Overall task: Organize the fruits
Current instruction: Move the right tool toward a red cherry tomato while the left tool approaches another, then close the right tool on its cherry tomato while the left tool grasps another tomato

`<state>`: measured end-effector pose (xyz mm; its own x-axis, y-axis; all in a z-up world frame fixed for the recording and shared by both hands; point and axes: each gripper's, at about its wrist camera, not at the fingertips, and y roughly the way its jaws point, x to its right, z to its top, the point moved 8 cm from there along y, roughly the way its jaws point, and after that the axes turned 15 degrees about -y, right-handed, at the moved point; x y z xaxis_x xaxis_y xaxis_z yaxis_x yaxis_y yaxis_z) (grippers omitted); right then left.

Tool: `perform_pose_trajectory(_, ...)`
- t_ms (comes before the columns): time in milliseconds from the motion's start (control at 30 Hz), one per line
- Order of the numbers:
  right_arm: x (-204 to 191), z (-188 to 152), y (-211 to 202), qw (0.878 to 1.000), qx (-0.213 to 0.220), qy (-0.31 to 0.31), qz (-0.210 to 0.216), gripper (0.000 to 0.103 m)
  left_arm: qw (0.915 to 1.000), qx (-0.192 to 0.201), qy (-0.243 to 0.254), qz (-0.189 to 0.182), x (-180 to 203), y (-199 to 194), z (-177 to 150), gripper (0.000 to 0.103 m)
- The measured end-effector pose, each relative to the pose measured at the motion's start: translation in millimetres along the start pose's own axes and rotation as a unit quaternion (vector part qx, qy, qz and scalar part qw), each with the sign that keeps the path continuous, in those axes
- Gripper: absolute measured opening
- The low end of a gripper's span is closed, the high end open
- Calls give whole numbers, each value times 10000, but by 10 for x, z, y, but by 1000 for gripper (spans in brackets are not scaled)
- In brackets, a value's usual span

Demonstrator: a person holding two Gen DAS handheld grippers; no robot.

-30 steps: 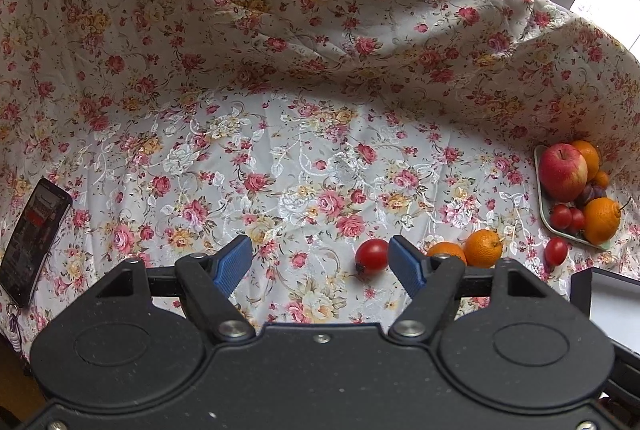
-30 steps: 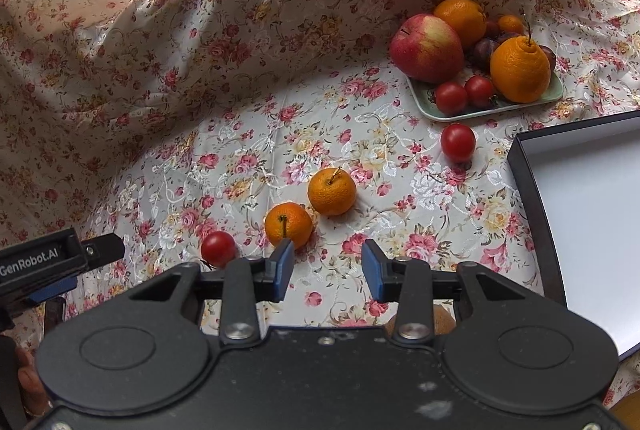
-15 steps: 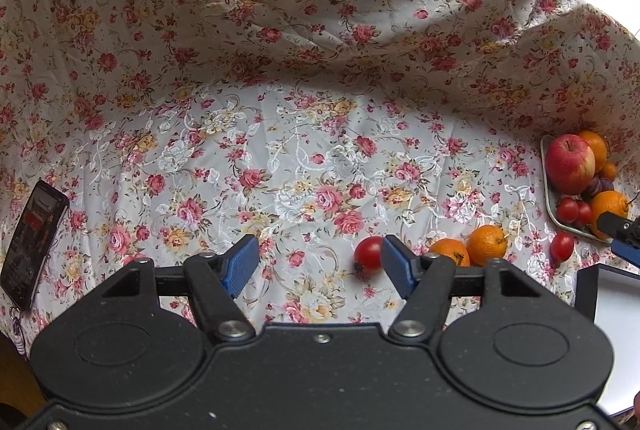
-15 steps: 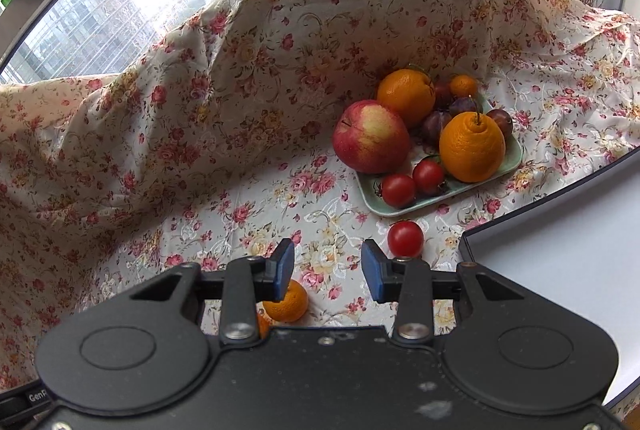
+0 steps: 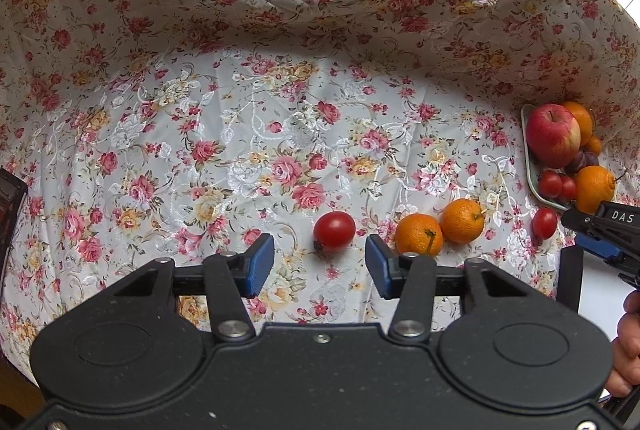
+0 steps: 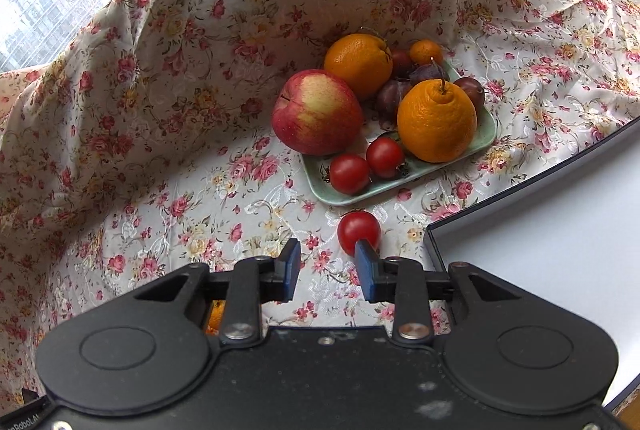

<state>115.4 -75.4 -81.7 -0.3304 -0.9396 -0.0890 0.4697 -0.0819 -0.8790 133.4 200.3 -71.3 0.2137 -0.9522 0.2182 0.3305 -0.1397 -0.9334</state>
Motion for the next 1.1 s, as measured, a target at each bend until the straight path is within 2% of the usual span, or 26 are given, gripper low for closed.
perform_pose_trajectory(133,10,43,103,10000,-91,32,3,34,9999,-88,-81,27,2,96,68,50)
perform_pose_trajectory(467,85,136,329,9995,-255,-86,-142,34,9976,-645,-250,64,126,467,23,50)
perform_pose_trajectory(867,178,112,619,9974,-635,-49,-337,34,9965,-742,-207,327,114,689,-16,50)
perform_pose_trajectory(1100,199,103,706,9966,-664,-114,-476,36,9962,-725,-195,446,118,771,-13,50)
